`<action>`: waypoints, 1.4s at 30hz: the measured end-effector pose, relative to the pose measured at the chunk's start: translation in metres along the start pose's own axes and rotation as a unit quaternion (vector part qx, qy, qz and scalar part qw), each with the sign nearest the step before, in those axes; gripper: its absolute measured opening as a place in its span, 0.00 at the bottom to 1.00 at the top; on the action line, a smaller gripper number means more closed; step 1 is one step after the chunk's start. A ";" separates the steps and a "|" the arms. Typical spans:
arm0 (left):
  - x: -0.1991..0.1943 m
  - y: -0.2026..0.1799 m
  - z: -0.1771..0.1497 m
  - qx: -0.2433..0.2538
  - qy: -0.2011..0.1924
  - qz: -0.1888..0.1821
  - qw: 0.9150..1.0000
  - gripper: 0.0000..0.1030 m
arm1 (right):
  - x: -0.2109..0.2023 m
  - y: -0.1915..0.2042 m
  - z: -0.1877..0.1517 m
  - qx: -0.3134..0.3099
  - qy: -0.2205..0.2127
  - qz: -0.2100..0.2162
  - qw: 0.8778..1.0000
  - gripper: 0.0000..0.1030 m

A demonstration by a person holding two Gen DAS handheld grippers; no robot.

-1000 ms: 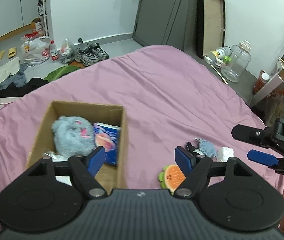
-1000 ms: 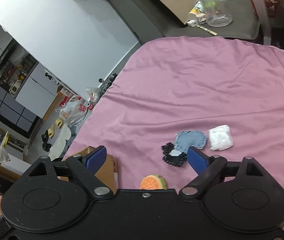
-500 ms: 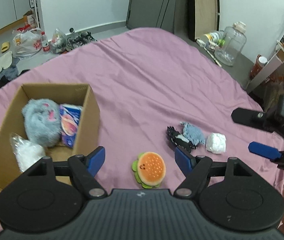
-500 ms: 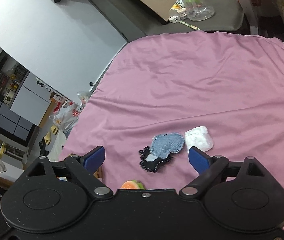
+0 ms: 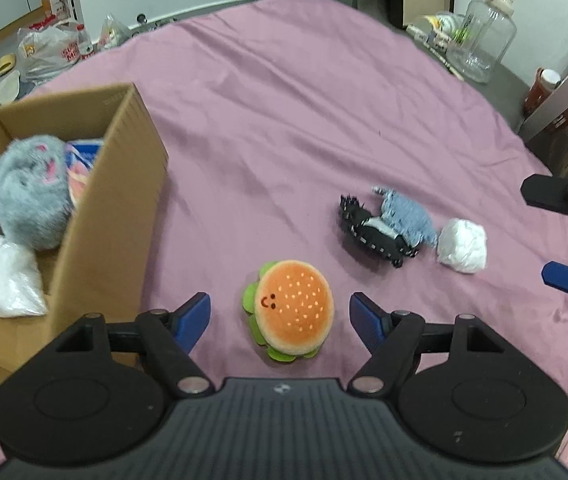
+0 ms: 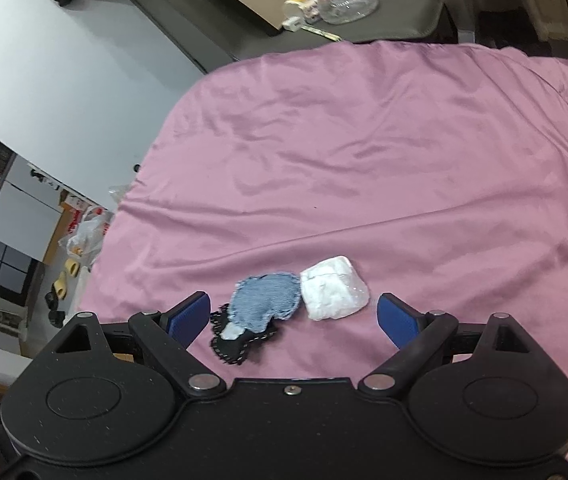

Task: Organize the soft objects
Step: 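Move both open grippers back toward the hamburger plush and white bundle, then grasp the hamburger plush with the left gripper while the right gripper grasps the white bundle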

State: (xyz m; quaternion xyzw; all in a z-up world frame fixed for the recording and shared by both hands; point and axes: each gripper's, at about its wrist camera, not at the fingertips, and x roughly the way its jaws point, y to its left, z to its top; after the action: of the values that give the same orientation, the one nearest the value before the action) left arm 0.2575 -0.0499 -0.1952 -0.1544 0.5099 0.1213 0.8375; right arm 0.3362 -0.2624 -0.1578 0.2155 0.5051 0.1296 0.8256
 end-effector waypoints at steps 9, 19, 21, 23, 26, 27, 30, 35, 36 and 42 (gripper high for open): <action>0.029 0.000 -0.009 -0.007 0.019 0.017 1.000 0.73 | 0.032 -0.002 0.003 -0.011 0.018 -0.046 0.999 0.88; 0.027 0.001 -0.008 -0.012 0.005 -0.002 1.000 0.43 | 0.061 -0.004 0.003 -0.010 0.041 -0.082 0.996 0.61; 0.023 0.003 -0.007 -0.017 0.005 -0.015 1.000 0.40 | 0.062 -0.004 0.001 -0.009 0.043 -0.092 0.995 0.47; 0.016 0.004 -0.007 -0.018 0.003 -0.027 0.999 0.40 | 0.058 -0.001 -0.001 -0.011 0.037 -0.092 0.995 0.47; 0.002 0.004 -0.008 -0.013 -0.008 -0.036 0.999 0.40 | 0.049 0.003 -0.005 -0.014 0.027 -0.091 0.995 0.46; -0.001 0.005 -0.008 -0.012 -0.009 -0.042 0.999 0.40 | 0.045 0.004 -0.007 -0.015 0.024 -0.092 0.995 0.46; -0.014 0.009 -0.007 -0.012 -0.016 -0.050 0.999 0.40 | 0.033 0.009 -0.013 -0.018 0.014 -0.090 0.996 0.46; -0.036 0.020 -0.006 -0.015 -0.029 -0.064 0.997 0.40 | 0.009 0.027 -0.022 -0.024 -0.010 -0.073 0.997 0.46; -0.041 0.022 -0.006 -0.015 -0.032 -0.067 0.997 0.40 | 0.005 0.032 -0.023 -0.027 -0.013 -0.068 0.997 0.46; -0.072 0.038 -0.004 -0.013 -0.053 -0.084 0.995 0.40 | -0.012 0.071 -0.035 -0.080 -0.022 -0.035 0.996 0.46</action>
State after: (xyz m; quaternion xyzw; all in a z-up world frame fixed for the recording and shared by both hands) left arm 0.2085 -0.0194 -0.1377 -0.2012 0.4485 0.0656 0.8684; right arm 0.3001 -0.1978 -0.1276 0.1339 0.4818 0.1360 0.8552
